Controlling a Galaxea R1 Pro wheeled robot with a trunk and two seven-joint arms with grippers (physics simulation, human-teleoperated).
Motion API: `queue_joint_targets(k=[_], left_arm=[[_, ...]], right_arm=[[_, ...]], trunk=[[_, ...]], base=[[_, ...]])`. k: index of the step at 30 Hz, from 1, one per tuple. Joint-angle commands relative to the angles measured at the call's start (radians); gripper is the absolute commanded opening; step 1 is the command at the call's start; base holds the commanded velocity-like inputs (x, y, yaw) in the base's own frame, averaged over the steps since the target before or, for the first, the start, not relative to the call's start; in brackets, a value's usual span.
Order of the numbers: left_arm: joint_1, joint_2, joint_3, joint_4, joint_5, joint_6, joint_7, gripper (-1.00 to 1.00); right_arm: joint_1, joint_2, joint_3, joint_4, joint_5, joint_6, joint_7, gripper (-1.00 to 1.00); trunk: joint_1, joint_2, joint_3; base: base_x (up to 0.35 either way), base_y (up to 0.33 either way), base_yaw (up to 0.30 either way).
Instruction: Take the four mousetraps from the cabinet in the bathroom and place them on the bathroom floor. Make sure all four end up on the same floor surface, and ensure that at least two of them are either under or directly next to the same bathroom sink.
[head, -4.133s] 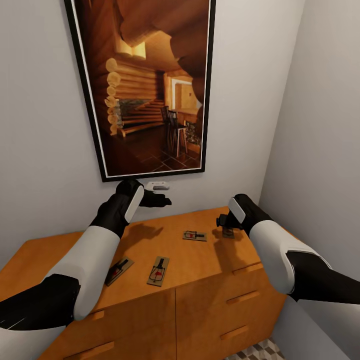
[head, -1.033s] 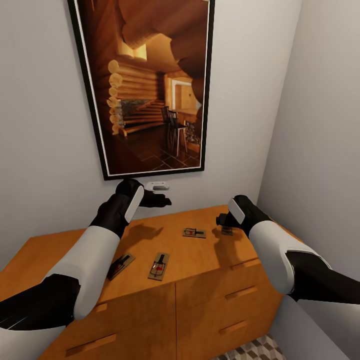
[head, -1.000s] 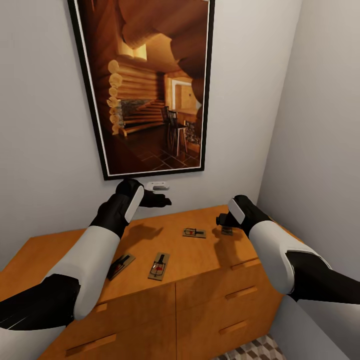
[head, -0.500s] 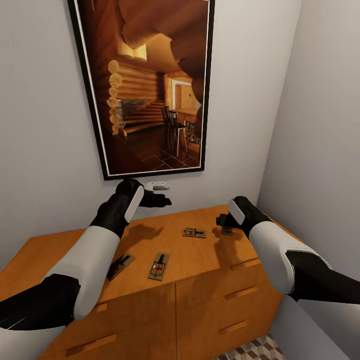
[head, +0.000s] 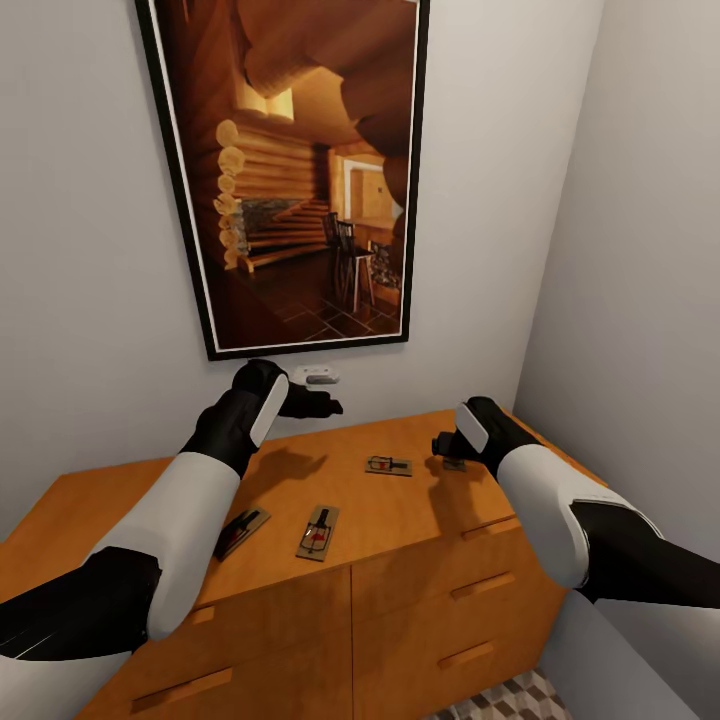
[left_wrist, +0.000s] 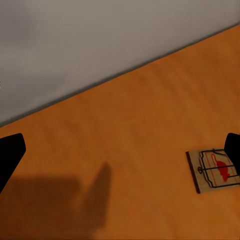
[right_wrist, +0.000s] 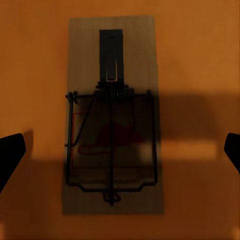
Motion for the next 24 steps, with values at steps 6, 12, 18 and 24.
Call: queue_joint_targets(k=[6,12,18,24], left_arm=[[-0.001,0.0,-0.001,0.003,0.0,0.004,-0.001,1.0],[-0.001,0.0,-0.001,0.004,0.0,0.004,-0.001,1.0],[-0.001,0.0,-0.001,0.004,0.0,0.004,-0.001,1.0],[-0.001,0.0,-0.001,0.005,0.0,0.004,-0.001,1.0]], right_arm=[[0.002,0.001,-0.005,0.018,-0.01,-0.017,-0.01,1.0],[0.002,0.0,-0.005,0.035,-0.009,-0.033,-0.01,1.0],[0.002,0.0,-0.005,0.04,-0.009,-0.037,-0.01,1.0],[0.002,0.001,-0.004,0.041,-0.009,-0.037,-0.01,1.0]], trunk=[[0.0,-0.001,-0.001],[0.0,-0.001,-0.001],[0.0,-0.001,-0.001],[0.0,-0.001,-0.001]], base=[[0.0,0.0,0.0],[0.0,0.0,0.0],[0.0,0.0,0.0],[0.0,0.0,0.0]])
